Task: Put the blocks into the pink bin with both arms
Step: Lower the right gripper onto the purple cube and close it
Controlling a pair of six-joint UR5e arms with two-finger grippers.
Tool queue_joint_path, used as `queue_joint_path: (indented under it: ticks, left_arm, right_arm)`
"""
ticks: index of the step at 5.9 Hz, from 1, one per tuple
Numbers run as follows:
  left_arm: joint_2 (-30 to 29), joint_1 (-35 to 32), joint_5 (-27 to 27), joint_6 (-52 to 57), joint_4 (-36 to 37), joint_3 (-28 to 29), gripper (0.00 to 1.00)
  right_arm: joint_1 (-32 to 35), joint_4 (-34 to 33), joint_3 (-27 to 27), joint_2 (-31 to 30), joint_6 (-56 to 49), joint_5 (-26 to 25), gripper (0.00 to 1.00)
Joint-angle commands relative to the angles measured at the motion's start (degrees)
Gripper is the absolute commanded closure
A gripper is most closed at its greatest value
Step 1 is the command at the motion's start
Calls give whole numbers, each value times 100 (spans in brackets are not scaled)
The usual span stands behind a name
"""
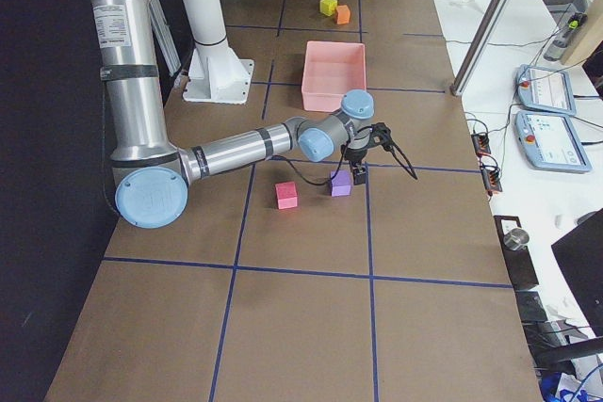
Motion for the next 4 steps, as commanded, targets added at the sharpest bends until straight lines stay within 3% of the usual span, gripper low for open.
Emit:
queue_joint_path:
  ticks: [1, 4]
  left_arm:
    - [8, -9, 0, 0, 6, 0, 0]
    - [8, 0, 0, 0, -2, 0, 0]
  right_arm:
    - [-242, 249, -208, -4, 209, -139, 0]
    - [-496, 267, -533, 5, 227, -148, 0]
